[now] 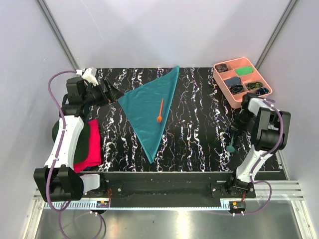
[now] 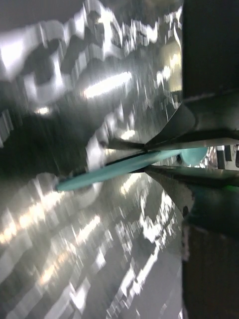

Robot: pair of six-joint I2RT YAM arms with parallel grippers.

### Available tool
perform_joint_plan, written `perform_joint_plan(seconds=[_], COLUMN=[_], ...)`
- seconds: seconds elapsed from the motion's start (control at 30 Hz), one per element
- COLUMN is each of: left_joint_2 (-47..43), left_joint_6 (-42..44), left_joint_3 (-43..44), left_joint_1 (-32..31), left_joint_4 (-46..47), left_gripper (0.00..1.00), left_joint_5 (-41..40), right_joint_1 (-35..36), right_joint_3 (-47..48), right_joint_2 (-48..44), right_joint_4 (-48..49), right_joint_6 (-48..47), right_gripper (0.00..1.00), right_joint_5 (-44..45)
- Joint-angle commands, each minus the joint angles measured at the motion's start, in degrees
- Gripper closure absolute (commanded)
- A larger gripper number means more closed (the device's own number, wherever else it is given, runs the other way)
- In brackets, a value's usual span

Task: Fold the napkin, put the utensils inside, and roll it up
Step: Grab a utensil with the right arm, then place the utensil onto the napkin

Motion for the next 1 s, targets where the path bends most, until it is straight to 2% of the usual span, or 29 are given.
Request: perform_joint_plan(seconds=[0.0,0.1,0.27,0.33,0.57,0.8,0.97], left_joint_2=[0.1,0.2,0.2,0.2,0.4,0.3,0.4], left_joint_6=[-0.5,-0.5,-0.5,-0.4,-0.3,-0.3,-0.4], left_joint_3=[0.1,0.0,0.0,0.0,-0.2,-0.1,-0.1], left_joint_1=[0.0,0.0,0.0,0.0,0.0,0.0,0.0], left_joint_4=[2.9,3.0,2.9,2.9,3.0,2.9,2.9], left_gripper=[0.08,0.08,0.08,0.08,0.08,0.08,0.08], left_joint_5=[1.8,1.6,1.6,1.5,0.9,1.3,1.3], right_joint_1=[7.2,13.1,22.8,27.1,36.3,40.4,41.6], right_joint_3=[-2.4,-1.6,2.7,4.5,15.4,28.8,41.4], right_joint_2=[1.4,2.0,4.6,6.3,9.6,10.5,17.9], right_joint_4=[5.5,6.5,8.3,8.9,9.6,7.0,3.6], right_joint_6=[4.0,7.3,13.1,14.3,16.4,16.8,16.6], right_gripper=[0.77,0.80,0.91,0.99,1.00,1.00,1.00], right_joint_5=[-3.8,-4.4,-4.9,-5.0,-7.6,-8.9,-9.8])
